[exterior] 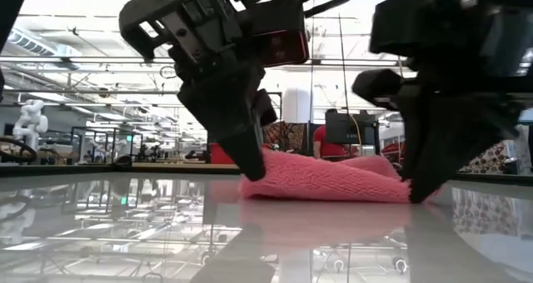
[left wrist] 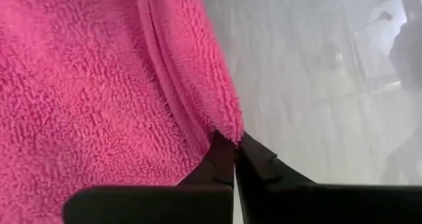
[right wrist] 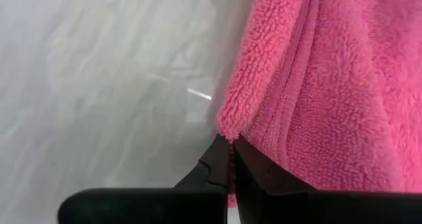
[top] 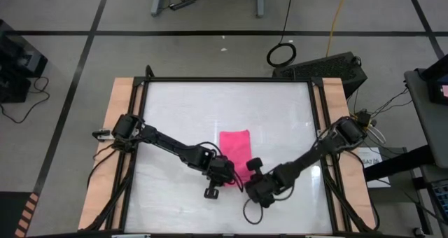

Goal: Roll towel
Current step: Roll the pink towel

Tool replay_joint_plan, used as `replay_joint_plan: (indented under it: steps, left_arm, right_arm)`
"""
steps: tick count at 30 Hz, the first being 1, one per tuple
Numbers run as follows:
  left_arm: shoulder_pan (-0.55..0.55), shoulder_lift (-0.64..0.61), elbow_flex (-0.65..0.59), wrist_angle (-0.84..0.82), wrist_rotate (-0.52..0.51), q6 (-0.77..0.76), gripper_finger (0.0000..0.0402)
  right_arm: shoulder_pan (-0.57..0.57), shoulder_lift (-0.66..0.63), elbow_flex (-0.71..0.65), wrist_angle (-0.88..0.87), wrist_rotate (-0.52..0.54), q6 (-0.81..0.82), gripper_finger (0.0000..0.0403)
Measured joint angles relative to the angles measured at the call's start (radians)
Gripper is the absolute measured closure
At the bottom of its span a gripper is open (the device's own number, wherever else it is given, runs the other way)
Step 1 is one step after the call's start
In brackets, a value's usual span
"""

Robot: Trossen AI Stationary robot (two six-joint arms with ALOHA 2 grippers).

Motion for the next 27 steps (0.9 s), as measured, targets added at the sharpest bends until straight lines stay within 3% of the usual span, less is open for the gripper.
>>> replay_joint_plan:
  steps: [6,12,20,23,27]
  left_arm:
    - [0.005,-0.001,0.001,0.025,0.057,0.004,0.0401]
    - [0.006,-0.002,0.002,0.043,0.099,-0.014,0.0402]
    - [0.006,0.029,0.003,0.051,0.149,-0.072,0.0402]
    - [0.006,0.039,0.003,0.065,0.175,-0.100,0.0402]
    - [0.007,0.047,0.004,0.064,0.201,-0.104,0.0402]
  right_arm:
    - [0.064,0.000,-0.001,0.030,0.026,0.162,0.0403]
    - [0.099,-0.047,-0.001,0.060,-0.020,0.309,0.0403]
    - [0.053,-0.154,-0.001,0.060,-0.145,0.437,0.0403]
    - [0.020,-0.156,-0.001,0.055,-0.240,0.461,0.0403]
    - [0.000,-0.126,0.001,0.043,-0.284,0.478,0.0403]
